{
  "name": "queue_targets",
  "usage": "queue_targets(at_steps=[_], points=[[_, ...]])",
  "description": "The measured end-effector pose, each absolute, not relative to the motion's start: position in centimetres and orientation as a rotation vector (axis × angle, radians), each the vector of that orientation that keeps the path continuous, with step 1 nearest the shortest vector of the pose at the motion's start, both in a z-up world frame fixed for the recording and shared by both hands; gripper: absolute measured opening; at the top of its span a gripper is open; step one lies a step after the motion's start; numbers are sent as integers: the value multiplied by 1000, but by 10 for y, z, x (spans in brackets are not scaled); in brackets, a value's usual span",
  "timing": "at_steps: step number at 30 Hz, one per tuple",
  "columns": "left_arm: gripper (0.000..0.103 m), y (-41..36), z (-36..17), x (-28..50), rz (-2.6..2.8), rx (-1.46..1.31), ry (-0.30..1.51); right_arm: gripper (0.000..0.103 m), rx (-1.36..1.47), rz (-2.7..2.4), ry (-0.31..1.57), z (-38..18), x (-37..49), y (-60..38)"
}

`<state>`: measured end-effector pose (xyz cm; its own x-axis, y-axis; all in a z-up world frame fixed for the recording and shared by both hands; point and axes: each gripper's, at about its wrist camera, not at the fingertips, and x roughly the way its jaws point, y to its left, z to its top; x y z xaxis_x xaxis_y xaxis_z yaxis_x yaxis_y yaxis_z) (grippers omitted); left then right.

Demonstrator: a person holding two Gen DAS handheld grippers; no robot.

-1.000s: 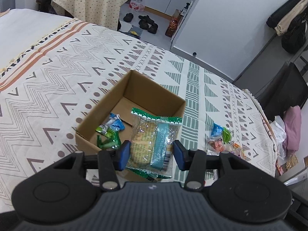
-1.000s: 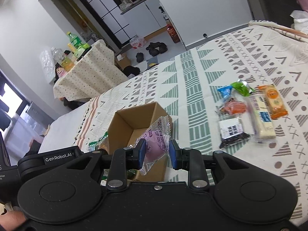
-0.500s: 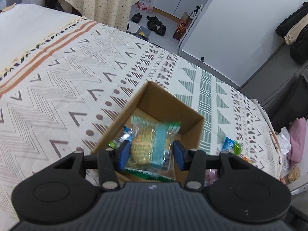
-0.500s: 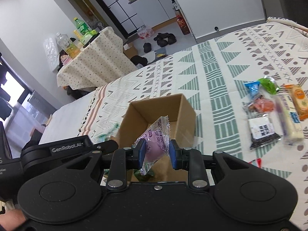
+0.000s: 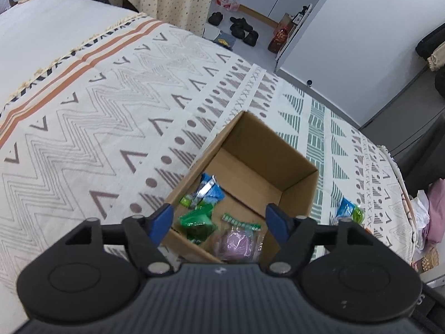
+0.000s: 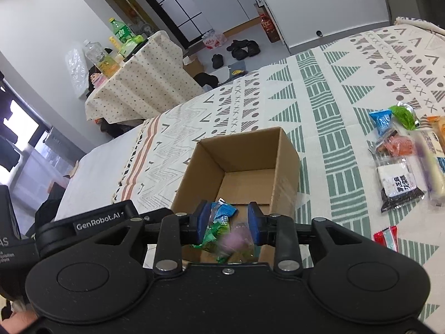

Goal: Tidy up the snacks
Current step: 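Carry both packs over the box and open both tools to release them, then move the left tool to the red-wrapped bar and grasp it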

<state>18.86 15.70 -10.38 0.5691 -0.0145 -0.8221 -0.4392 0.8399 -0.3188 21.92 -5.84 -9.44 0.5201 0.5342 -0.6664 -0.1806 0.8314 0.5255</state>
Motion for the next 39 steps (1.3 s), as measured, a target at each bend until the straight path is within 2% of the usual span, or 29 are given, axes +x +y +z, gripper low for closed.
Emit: queue_targets(at_steps=[3,8,11,14,19,22,39], points=[[76,152,-105,186,264,-524,967,44,410,413,917,-91,211,-70],[79,139,-104,181,272,-507,987,76,363,366,889,-87,201,-85],[83,128,-103,178,266,-493,992,84,323,330,867,-85,193,-99],[86,115,-102,176,259,-466,993,88,319,325,871,-85,190,-114],[102,91,-95,171,239,-404,968,95,308,307,855,-83,183,-136],[103,78,-92,168,228,-382,961,103,311,294,838,-83,179,-150],[103,13,-86,163,143,-369,946,103,337,253,810,-93,165,-236]])
